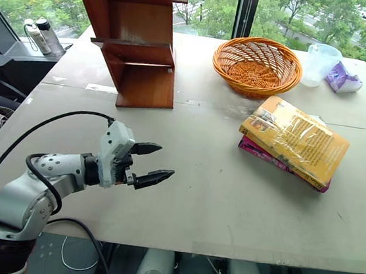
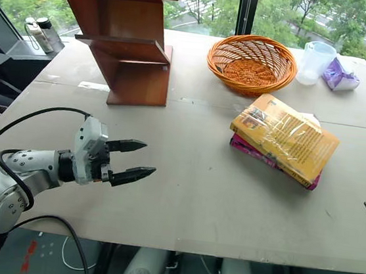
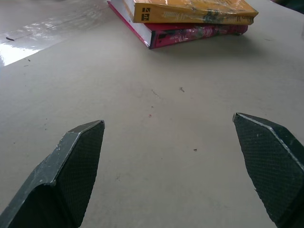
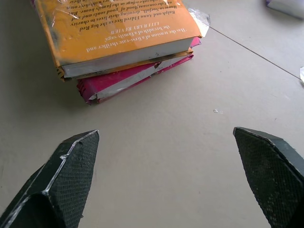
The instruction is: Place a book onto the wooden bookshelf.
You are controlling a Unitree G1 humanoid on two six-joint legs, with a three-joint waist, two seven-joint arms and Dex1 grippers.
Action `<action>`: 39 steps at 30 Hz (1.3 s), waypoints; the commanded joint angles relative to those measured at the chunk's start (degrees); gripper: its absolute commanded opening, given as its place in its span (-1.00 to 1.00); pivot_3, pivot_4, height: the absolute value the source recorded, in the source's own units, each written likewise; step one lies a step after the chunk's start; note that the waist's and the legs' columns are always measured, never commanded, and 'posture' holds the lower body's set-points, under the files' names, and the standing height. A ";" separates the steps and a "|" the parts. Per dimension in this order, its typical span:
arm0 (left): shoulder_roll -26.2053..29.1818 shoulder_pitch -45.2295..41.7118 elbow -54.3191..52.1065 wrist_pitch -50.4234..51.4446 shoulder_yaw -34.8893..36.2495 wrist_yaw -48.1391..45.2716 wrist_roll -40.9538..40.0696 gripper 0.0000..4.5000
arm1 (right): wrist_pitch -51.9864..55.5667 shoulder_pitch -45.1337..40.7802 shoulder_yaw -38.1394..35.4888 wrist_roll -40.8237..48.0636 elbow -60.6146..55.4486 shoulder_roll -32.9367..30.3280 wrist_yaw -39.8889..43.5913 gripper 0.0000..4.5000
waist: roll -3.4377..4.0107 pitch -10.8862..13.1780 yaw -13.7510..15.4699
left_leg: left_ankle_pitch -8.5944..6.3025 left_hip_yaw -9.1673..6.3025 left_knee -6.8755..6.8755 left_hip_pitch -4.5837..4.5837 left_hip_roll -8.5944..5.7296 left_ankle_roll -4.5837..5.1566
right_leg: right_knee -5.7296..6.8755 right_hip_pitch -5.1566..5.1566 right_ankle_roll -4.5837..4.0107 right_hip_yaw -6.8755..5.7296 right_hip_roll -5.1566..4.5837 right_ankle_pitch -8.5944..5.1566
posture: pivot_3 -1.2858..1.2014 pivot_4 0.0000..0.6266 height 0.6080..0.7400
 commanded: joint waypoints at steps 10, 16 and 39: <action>-5.88 -16.56 3.30 -4.61 -7.81 0.64 2.57 0.98 | 19.47 -11.73 0.38 2.89 -24.71 -1.95 -23.36 1.00 | 0.11 -0.03 -0.19 | 0.05 0.11 0.00 0.01 -0.01 0.08 | 0.03 0.00 -0.02 0.09 0.15 0.03 | 0.03 -0.52 0.90; -8.86 -22.76 -0.58 -4.13 -12.08 1.36 1.75 1.00 | 35.87 -25.69 18.82 3.99 -27.56 -5.42 -33.59 0.44 | -0.10 -0.01 0.15 | 0.06 0.09 0.02 -0.01 -0.03 0.09 | 0.01 0.01 -0.21 0.06 0.20 0.14 | 0.03 -0.52 0.90; -7.64 -18.03 -6.55 -1.38 -11.53 3.17 0.37 1.00 | 33.82 -45.21 48.79 -15.03 0.98 -7.58 -31.17 -0.97 | -0.07 -0.01 -0.17 | 0.10 0.10 0.17 -0.67 -0.05 0.09 | 0.10 -0.59 -0.14 0.15 0.47 0.16 | 0.03 -0.52 0.90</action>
